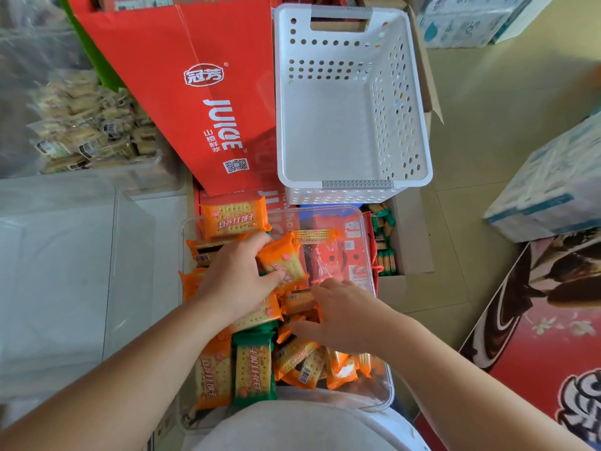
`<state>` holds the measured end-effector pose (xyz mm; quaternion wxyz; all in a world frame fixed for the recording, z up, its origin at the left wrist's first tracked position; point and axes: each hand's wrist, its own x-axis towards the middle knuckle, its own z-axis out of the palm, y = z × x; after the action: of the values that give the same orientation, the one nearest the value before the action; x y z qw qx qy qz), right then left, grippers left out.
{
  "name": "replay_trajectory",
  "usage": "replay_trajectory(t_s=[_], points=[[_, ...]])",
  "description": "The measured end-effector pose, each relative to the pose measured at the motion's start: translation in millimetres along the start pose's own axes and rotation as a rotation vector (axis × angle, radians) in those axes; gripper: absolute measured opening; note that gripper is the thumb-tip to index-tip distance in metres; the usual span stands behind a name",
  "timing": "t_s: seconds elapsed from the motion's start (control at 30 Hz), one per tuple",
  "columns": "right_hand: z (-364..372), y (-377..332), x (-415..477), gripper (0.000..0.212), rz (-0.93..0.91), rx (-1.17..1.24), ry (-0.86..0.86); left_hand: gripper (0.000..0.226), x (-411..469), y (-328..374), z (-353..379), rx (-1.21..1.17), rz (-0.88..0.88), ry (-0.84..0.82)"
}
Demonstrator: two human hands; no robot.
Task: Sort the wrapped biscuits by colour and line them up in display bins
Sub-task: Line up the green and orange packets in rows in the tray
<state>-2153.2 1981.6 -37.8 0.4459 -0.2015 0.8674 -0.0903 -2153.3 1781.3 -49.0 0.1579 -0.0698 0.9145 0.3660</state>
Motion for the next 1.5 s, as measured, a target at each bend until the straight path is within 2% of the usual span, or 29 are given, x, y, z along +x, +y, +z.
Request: replay_trajectory(t_s=[0.1, 0.2, 0.4, 0.43, 0.53, 0.63, 0.7, 0.77, 0.83, 0.93, 0.97, 1.07, 1.1, 1.17, 1.23, 1.3, 1.4, 1.5], points=[[-2, -3, -1, 0.074, 0.008, -0.082, -0.015, 0.032, 1, 1, 1, 0.008, -0.039, 0.086], [-4, -7, 8, 0.064, 0.067, -0.012, -0.022, 0.028, 2, -2, 3, 0.014, -0.075, 0.137], [-5, -7, 26, 0.03, 0.062, 0.036, 0.081, 0.049, 0, -14, 3, -0.064, -0.148, 0.173], [-2, -7, 32, 0.035, 0.077, 0.039, 0.092, 0.051, -1, -17, 2, -0.077, -0.157, 0.168], [11, -6, 57, 0.072, 0.149, 0.112, 0.144, 0.058, -1, -24, 0, -0.115, -0.177, 0.171], [26, -4, 85, 0.11, 0.168, 0.153, 0.15, 0.05, -3, -28, -1, -0.143, -0.178, 0.185], [32, -6, 99, 0.125, 0.157, 0.259, 0.116, 0.048, -4, -30, 0, -0.157, -0.178, 0.194], [32, -8, 109, 0.131, 0.146, 0.36, 0.1, 0.049, -3, -33, 0, -0.156, -0.178, 0.199], [30, -7, 115, 0.119, 0.183, 0.543, 0.113, 0.052, -3, -33, 0, -0.152, -0.179, 0.194], [26, 1, 116, 0.064, 0.247, 0.968, 0.183, 0.055, -3, -34, -1, -0.161, -0.187, 0.177], [25, 4, 116, 0.051, 0.266, 1.089, 0.184, 0.055, -2, -34, -1, -0.163, -0.188, 0.174], [24, 9, 117, 0.031, 0.276, 1.332, 0.219, 0.056, -3, -33, -1, -0.156, -0.188, 0.164], [25, 9, 118, 0.03, 0.303, 1.31, 0.27, 0.056, -3, -33, -1, -0.149, -0.183, 0.163], [29, 9, 114, 0.039, 0.346, 1.039, 0.38, 0.056, -4, -31, 0, -0.138, -0.175, 0.161], [36, 8, 108, 0.05, 0.295, 0.813, 0.445, 0.054, -4, -30, 0, -0.128, -0.165, 0.153], [38, 7, 102, 0.058, 0.249, 0.782, 0.479, 0.051, -4, -31, 1, -0.121, -0.151, 0.15], [38, 8, 105, 0.056, 0.269, 0.785, 0.51, 0.048, -5, -30, 1, -0.115, -0.138, 0.15], [37, 7, 105, 0.053, 0.319, 0.613, 0.519, 0.049, -6, -29, 1, -0.106, -0.135, 0.149]])
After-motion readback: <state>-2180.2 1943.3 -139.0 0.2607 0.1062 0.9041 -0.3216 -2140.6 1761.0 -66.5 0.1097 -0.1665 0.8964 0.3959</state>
